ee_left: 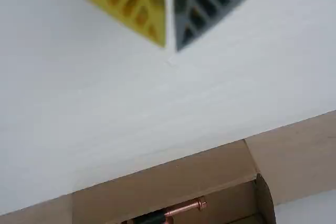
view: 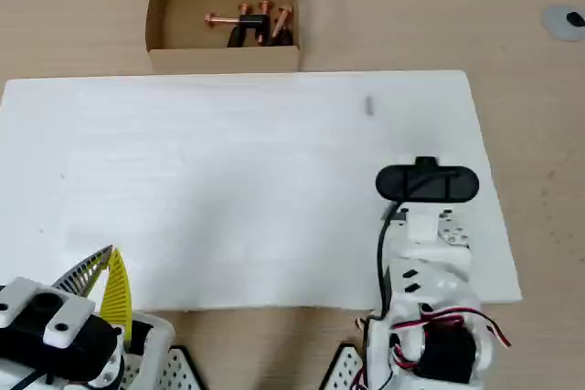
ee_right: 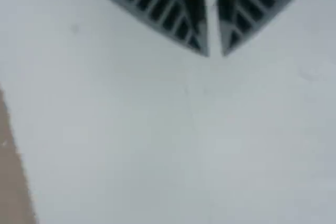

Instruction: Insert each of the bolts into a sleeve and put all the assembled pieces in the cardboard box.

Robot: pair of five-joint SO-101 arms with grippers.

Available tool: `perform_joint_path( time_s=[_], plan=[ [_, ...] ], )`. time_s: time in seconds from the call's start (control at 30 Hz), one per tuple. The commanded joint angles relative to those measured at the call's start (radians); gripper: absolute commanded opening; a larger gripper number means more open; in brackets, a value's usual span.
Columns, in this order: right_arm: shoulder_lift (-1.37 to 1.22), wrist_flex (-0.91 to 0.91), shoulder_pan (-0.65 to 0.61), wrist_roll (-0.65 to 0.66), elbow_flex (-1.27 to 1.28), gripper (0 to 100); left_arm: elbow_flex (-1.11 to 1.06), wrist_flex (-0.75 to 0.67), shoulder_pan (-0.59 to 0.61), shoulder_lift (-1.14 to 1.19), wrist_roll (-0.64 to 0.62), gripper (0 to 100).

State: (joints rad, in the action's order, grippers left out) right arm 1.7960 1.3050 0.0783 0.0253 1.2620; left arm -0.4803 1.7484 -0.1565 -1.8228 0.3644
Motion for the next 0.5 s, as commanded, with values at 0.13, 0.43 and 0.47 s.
perform_joint_path(
  time_s=[0.13, 0.43, 0.47],
  plan=[
    [0.096, -0.023, 0.012, 0.005, 0.064, 1.0, 0.0, 0.003, 0.012, -0.004, 0.008, 1],
    [0.096, -0.029, 0.012, 0.005, 0.263, 1.0, 0.0, 0.003, 0.012, -0.004, 0.008, 1],
    [0.096, -0.029, 0.012, 0.005, 0.277, 1.0, 0.0, 0.003, 0.012, -0.004, 0.008, 1]
  ],
)
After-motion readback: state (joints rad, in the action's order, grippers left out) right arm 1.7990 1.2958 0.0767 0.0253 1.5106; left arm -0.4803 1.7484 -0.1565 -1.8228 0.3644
